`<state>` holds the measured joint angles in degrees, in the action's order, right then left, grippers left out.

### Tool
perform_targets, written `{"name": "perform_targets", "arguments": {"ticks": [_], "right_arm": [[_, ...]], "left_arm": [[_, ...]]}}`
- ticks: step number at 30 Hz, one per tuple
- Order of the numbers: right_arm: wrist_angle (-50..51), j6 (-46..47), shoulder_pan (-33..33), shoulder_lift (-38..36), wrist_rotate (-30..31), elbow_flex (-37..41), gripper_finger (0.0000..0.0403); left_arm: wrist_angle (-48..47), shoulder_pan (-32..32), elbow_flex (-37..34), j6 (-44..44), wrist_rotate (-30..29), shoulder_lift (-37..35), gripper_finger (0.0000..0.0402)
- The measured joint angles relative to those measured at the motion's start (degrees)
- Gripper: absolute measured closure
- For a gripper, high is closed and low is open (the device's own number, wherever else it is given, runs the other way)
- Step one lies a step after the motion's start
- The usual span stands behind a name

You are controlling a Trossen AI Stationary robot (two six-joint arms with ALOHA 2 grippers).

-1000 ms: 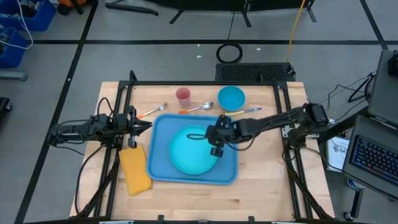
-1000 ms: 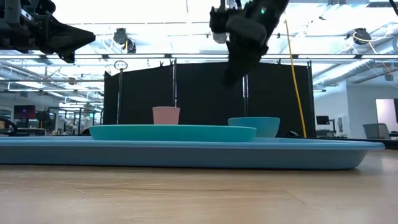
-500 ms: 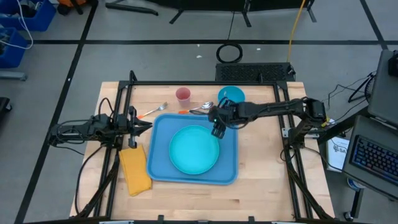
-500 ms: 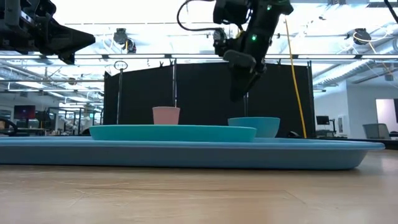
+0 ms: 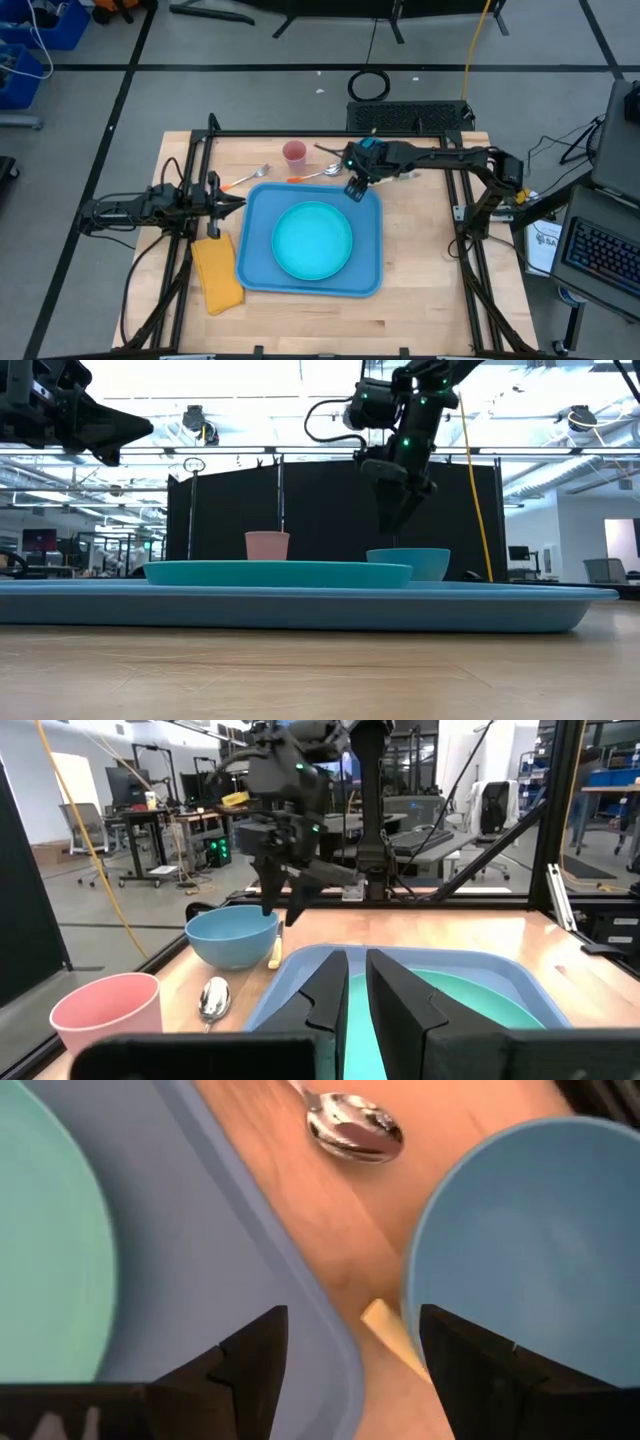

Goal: Set up tray
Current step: Put the bowl on top of the plate

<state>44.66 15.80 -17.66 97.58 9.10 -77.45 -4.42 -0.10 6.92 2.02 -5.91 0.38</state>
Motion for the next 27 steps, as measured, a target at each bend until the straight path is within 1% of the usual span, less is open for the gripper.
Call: {"name": "perform_targets", "arguments": {"ticks": [3, 6, 14, 21, 25, 27], "right_arm": [[-0.1, 0.0, -1.6, 0.0, -3.3, 0.0, 0.0187], [-0.7, -0.1, -2.7, 0.6, -4.9, 0.6, 0.0188], [-1.6, -0.2, -3.6, 0.6, -4.9, 3.9, 0.0188], [-4.6, -0.2, -4.1, 0.6, -4.8, 7.4, 0.0188], [-5.3, -0.7, -4.2, 0.6, -4.6, 8.0, 0.0190], [-5.8, -1.3, -4.2, 0.6, -4.6, 8.0, 0.0198]], "left_arm": [[-0.2, 0.0, 0.0, 0.0, 0.0, 0.0, 0.0355], [-0.1, 0.0, 0.0, -0.1, 0.0, 0.0, 0.0355], [-0.1, 0.0, 0.0, -0.9, -0.1, 0.0, 0.0355], [-0.1, 0.0, 0.0, -0.9, -0.1, 0.0, 0.0355], [-0.1, 0.0, 0.0, -0.9, -0.1, 0.0, 0.0355], [-0.1, 0.0, 0.0, -0.8, -0.1, 0.0, 0.0355]]}}
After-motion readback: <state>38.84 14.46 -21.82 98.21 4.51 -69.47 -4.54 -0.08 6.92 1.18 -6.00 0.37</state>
